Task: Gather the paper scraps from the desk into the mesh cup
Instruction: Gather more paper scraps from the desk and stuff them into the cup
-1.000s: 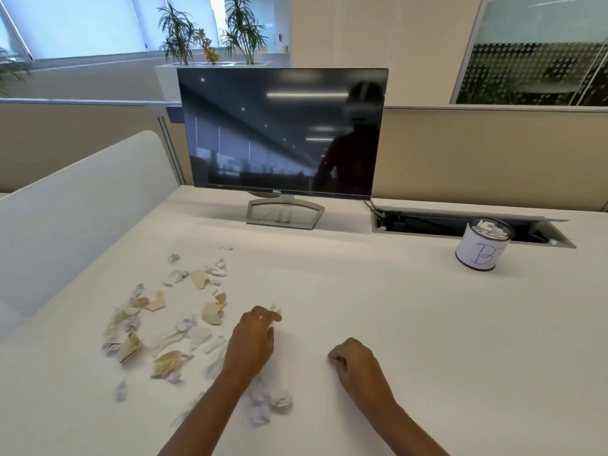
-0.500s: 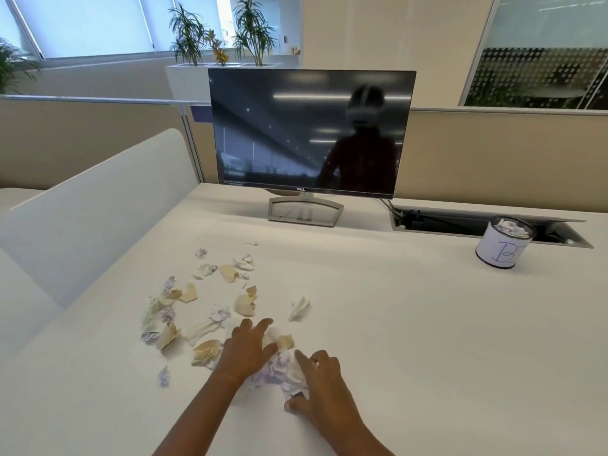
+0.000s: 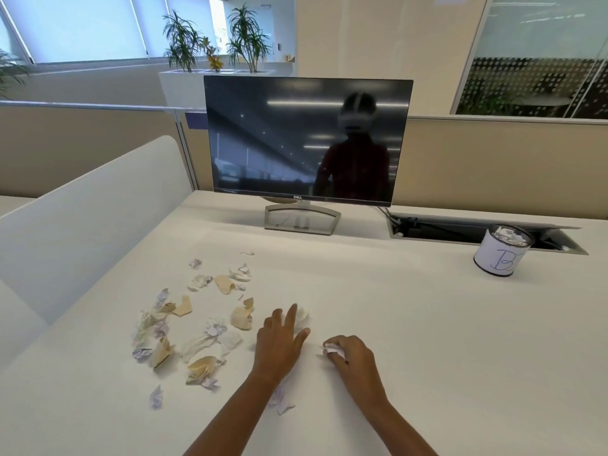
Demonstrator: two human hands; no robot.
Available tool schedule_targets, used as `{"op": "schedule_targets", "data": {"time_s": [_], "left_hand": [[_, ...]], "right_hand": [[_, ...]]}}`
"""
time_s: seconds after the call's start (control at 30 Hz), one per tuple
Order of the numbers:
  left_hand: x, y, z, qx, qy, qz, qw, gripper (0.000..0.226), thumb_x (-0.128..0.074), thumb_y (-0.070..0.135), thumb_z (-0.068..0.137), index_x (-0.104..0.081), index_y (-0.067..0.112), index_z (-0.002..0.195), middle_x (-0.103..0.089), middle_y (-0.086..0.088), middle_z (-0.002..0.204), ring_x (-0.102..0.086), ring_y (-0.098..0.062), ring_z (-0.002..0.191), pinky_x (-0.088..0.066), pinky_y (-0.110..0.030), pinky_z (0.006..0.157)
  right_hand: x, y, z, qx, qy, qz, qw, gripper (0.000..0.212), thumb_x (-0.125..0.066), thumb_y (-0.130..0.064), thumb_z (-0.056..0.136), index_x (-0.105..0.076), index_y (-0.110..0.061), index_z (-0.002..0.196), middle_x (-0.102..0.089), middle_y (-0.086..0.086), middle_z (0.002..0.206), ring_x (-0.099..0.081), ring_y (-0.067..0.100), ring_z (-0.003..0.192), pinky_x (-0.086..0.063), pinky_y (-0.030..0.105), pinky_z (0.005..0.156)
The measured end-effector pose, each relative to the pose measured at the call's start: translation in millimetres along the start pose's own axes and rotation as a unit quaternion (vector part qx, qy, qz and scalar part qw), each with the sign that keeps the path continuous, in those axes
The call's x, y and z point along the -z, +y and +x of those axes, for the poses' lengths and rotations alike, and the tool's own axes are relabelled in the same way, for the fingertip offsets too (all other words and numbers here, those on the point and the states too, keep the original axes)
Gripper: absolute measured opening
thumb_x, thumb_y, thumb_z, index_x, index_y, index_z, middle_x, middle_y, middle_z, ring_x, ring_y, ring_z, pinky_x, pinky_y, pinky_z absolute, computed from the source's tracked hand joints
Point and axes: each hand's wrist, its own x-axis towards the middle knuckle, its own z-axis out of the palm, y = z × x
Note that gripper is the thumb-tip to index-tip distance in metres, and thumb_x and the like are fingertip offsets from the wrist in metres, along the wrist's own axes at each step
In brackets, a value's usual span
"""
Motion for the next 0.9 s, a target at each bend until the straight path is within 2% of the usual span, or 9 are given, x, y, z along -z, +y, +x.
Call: {"op": "schedule_targets", "data": {"time_s": [0.1, 0.2, 0.33, 0.43, 0.5, 0.6, 0.67, 0.77, 0.9], "left_hand": [[-4, 11, 17, -0.013, 0.0, 0.043, 0.999, 0.059, -0.027, 0.05, 0.097, -0.015, 0.022, 0.148, -0.036, -0.006, 0.139, -0.043, -0.021, 0.121, -0.041, -0.03, 0.096], [-7, 15, 27, -0.023, -0.008, 0.06, 0.998, 0.045, -0.029, 0.043, 0.099, -0.032, 0.02, 0.137, -0.04, -0.006, 0.131, -0.047, -0.021, 0.114, -0.045, -0.03, 0.088], [-2, 14, 33, -0.037, 0.042, 0.007, 0.998, 0.022, -0.052, 0.024, 0.094, -0.056, 0.01, 0.11, -0.056, -0.01, 0.107, -0.063, -0.022, 0.082, -0.051, -0.028, 0.063], [6, 11, 37, -0.02, 0.006, -0.079, 0.997, 0.024, -0.03, 0.019, 0.101, -0.047, 0.009, 0.116, -0.049, -0.01, 0.115, -0.061, -0.027, 0.091, -0.049, -0.035, 0.074], [14, 7, 38, -0.001, 0.028, -0.156, 0.987, 0.024, -0.03, 0.017, 0.101, -0.048, 0.007, 0.113, -0.05, -0.012, 0.114, -0.06, -0.03, 0.095, -0.047, -0.039, 0.081], [25, -3, 31, 0.0, 0.091, -0.21, 0.973, 0.023, -0.036, 0.016, 0.1, -0.054, 0.004, 0.107, -0.056, -0.015, 0.107, -0.058, -0.03, 0.096, -0.044, -0.036, 0.084], [28, -14, 25, 0.004, 0.111, -0.215, 0.97, 0.022, -0.038, 0.014, 0.099, -0.056, 0.003, 0.105, -0.059, -0.016, 0.105, -0.056, -0.029, 0.098, -0.042, -0.034, 0.085], [28, -26, 13, 0.026, 0.102, -0.176, 0.979, 0.023, -0.039, 0.015, 0.098, -0.057, 0.007, 0.11, -0.058, -0.014, 0.109, -0.054, -0.027, 0.104, -0.044, -0.036, 0.088], [20, -24, -6, 0.023, 0.038, -0.094, 0.995, 0.033, -0.035, 0.035, 0.099, -0.048, 0.021, 0.125, -0.052, -0.006, 0.124, -0.051, -0.021, 0.116, -0.046, -0.033, 0.092]], "right_hand": [[7, 4, 1, -0.021, 0.012, 0.033, 0.999, 0.013, -0.06, -0.01, 0.087, -0.068, -0.009, 0.098, -0.068, 0.006, 0.101, -0.055, 0.012, 0.093, -0.035, 0.001, 0.074], [13, 11, -2, -0.037, 0.016, 0.046, 0.998, 0.012, -0.061, -0.011, 0.087, -0.068, -0.013, 0.096, -0.068, 0.004, 0.099, -0.054, 0.005, 0.084, -0.037, 0.001, 0.072], [19, 20, -3, -0.063, 0.035, 0.076, 0.995, 0.009, -0.062, -0.013, 0.086, -0.068, -0.016, 0.093, -0.065, -0.001, 0.092, -0.052, -0.001, 0.076, -0.037, 0.001, 0.067], [23, 24, -2, -0.071, 0.043, 0.084, 0.993, 0.008, -0.062, -0.015, 0.087, -0.069, -0.016, 0.092, -0.066, -0.002, 0.091, -0.052, 0.006, 0.073, -0.037, 0.002, 0.065], [24, 24, -1, -0.073, 0.05, 0.093, 0.992, 0.008, -0.063, -0.015, 0.086, -0.069, -0.016, 0.091, -0.066, -0.004, 0.088, -0.052, 0.005, 0.072, -0.038, 0.005, 0.064], [22, 22, -1, -0.083, 0.049, 0.127, 0.987, 0.011, -0.064, -0.014, 0.085, -0.065, -0.024, 0.082, -0.067, -0.003, 0.087, -0.052, 0.012, 0.068, -0.038, 0.013, 0.062], [17, 19, -1, -0.084, 0.041, 0.126, 0.988, 0.011, -0.063, -0.013, 0.086, -0.065, -0.023, 0.081, -0.067, -0.001, 0.088, -0.052, 0.012, 0.069, -0.038, 0.016, 0.064], [7, 13, 2, -0.073, 0.024, 0.099, 0.992, 0.009, -0.062, -0.01, 0.086, -0.069, -0.01, 0.092, -0.067, 0.003, 0.091, -0.056, 0.016, 0.081, -0.04, 0.02, 0.071], [-5, 2, 6, -0.06, 0.012, 0.066, 0.996, 0.015, -0.06, -0.01, 0.086, -0.069, -0.006, 0.098, -0.069, 0.008, 0.101, -0.059, 0.02, 0.097, -0.037, 0.016, 0.074]]}}
